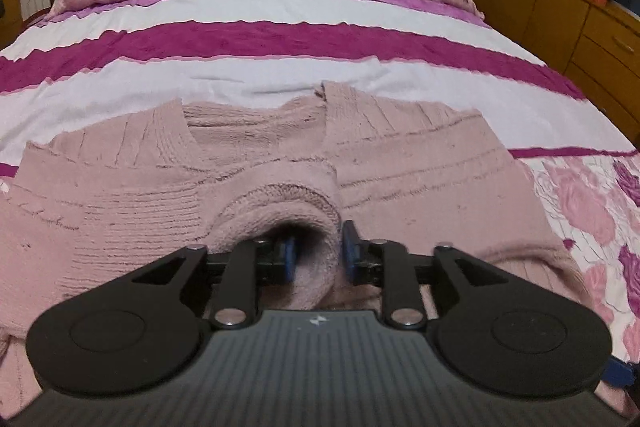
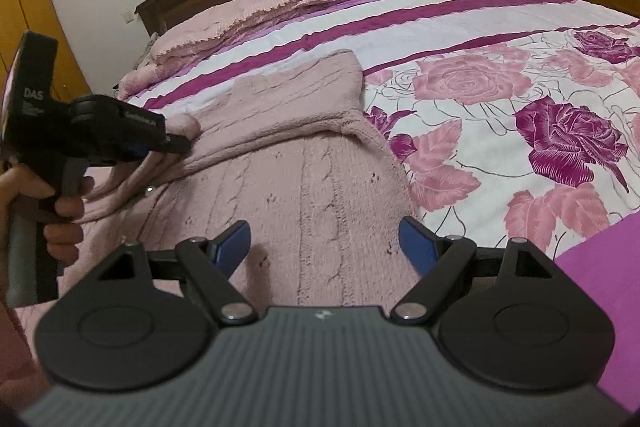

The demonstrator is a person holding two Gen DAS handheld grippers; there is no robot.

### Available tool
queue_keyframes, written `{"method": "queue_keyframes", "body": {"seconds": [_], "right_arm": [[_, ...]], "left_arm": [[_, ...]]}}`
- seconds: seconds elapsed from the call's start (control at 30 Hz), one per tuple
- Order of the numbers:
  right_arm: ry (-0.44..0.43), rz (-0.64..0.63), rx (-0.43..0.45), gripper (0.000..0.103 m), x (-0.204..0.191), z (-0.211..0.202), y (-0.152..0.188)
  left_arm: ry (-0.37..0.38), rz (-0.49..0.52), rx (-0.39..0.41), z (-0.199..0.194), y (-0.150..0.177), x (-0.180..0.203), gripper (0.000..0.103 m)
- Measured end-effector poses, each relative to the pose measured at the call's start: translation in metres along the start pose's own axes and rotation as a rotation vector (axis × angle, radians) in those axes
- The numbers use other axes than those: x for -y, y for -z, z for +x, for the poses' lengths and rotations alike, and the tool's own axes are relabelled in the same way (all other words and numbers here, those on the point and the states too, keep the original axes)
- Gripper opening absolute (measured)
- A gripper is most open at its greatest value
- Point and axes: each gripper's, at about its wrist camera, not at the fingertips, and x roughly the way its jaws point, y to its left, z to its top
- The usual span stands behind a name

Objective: Fold small clothes
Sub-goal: 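Lay the held sleeve across the cardigan body with the left tool, release, then grasp the cardigan hem with the right tool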

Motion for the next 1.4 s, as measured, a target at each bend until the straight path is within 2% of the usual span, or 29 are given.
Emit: {"method": "queue_keyframes", "body": {"seconds": [0.03, 0.07, 0.1, 0.27, 0.4, 0.7, 0.9, 1.13, 1.3, 1.4], "right_arm": [[-0.002, 0.004, 0.001, 0.083, 0.001, 0.0, 0.0], [-0.004, 0.007, 0.003, 0.083, 0.001, 0.0, 0.0], [-0.005, 0.008, 0.004, 0.083, 0.001, -0.001, 0.001], [-0.004, 0.003, 0.006, 0.083, 0.001, 0.0, 0.002], [0.003, -0.005, 0.003, 0.083, -0.001, 0.001, 0.002], [0.024, -0.048, -0.035, 0.083, -0.021, -0.006, -0.012], [-0.066, -0.151, -0.027, 0.083, -0.064, -0.011, -0.033], [-0.298, -0.271, -0.137, 0.082, -0.13, 0.019, -0.052], [-0.375, -0.399, -0.15, 0.082, -0.182, 0.047, -0.054], [-0.399, -0.475, -0.152, 0.076, -0.211, 0.068, -0.054]], "left_arm": [[0.006, -0.006, -0.007, -0.003, -0.003, 0.002, 0.046], [0.011, -0.016, -0.02, -0.004, -0.003, 0.001, 0.057], [0.014, -0.021, -0.029, -0.009, -0.005, 0.0, 0.06], [0.018, -0.012, -0.035, -0.041, 0.003, -0.003, 0.062], [-0.007, -0.038, -0.02, -0.077, 0.018, -0.022, 0.063], [-0.191, -0.113, 0.015, -0.145, 0.045, -0.097, 0.063], [-0.263, -0.178, 0.018, -0.173, 0.057, -0.141, 0.063], [-0.303, -0.217, -0.017, -0.182, 0.064, -0.174, 0.063], [-0.333, -0.238, -0.024, -0.183, 0.07, -0.188, 0.063], [-0.342, -0.247, -0.031, -0.182, 0.075, -0.194, 0.063]]}}
